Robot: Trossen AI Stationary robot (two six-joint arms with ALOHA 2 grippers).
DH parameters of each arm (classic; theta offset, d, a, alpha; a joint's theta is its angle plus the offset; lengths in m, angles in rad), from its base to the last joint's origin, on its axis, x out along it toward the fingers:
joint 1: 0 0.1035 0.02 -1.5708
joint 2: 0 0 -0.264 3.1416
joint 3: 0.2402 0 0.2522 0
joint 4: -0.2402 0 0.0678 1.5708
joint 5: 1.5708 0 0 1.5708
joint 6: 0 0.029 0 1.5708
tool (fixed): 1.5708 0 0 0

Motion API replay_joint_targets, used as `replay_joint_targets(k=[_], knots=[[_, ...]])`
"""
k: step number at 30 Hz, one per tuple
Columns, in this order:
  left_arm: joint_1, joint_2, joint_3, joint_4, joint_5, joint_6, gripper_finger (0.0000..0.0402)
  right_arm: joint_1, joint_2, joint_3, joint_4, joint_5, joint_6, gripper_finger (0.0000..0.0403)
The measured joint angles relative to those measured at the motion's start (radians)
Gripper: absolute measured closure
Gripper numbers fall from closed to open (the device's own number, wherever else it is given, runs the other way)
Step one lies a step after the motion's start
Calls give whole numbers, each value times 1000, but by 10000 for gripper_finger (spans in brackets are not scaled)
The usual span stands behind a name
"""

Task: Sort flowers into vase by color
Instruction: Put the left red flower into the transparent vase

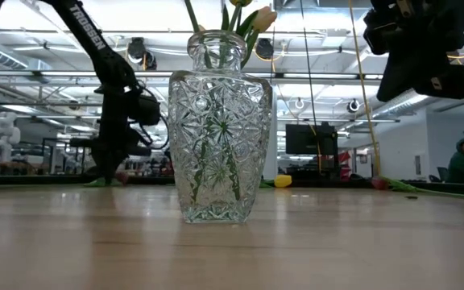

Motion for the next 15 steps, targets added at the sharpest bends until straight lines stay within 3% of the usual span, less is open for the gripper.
replay_joint_targets(k=[6,15], knots=[[-55,-149,20,-1,1,-7,396,0,0,0,9,9,0,403],[-194,-558,60,5,-34,-111,398,0,0,0,9,8,-36,403]])
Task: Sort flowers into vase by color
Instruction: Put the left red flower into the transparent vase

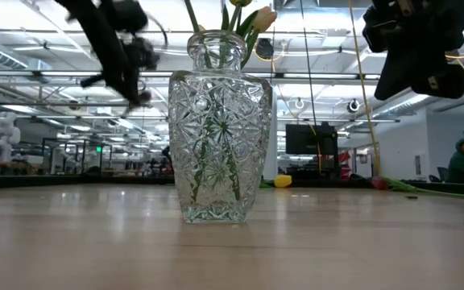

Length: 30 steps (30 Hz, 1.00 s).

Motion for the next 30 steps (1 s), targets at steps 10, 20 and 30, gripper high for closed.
replay_joint_targets(k=[10,20,30], knots=[[-520,-326,37,54,-411,-243,400,14,0,0,0,-58,-56,403],[-1047,-216,79,230,-840,-265,400,82,0,0,0,-59,-72,403],[-1321,-34,303,230,-999,-200,400,143,1,0,1,-55,-57,403]])
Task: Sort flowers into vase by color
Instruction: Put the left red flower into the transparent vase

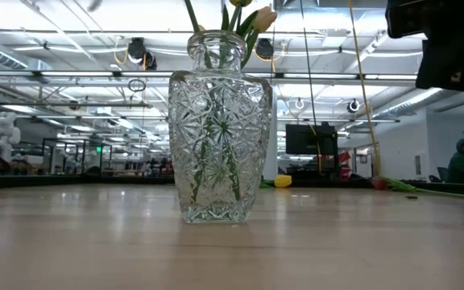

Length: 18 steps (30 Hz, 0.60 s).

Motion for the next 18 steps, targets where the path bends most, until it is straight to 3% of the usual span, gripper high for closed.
replay_joint_targets(k=[10,14,18], knots=[[-220,188,158,53,-173,41,400,42,0,0,0,4,15,403],[-268,266,166,250,-254,199,400,47,0,0,-1,5,15,403],[-277,341,166,474,-265,376,400,47,0,0,-1,23,15,403]])
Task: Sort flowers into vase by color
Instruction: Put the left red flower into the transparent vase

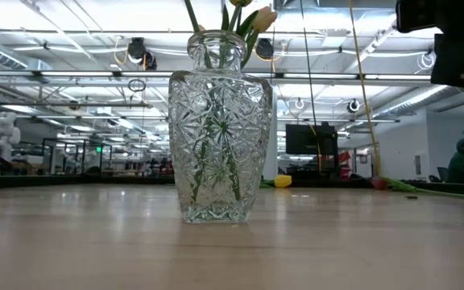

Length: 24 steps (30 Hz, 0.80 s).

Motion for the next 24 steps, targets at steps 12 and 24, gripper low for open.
replay_joint_targets(k=[12,24], knots=[[95,158,0,172,0,63,400,0,0,0,4,8,0,403],[188,179,0,179,45,59,400,0,0,0,24,9,14,403]])
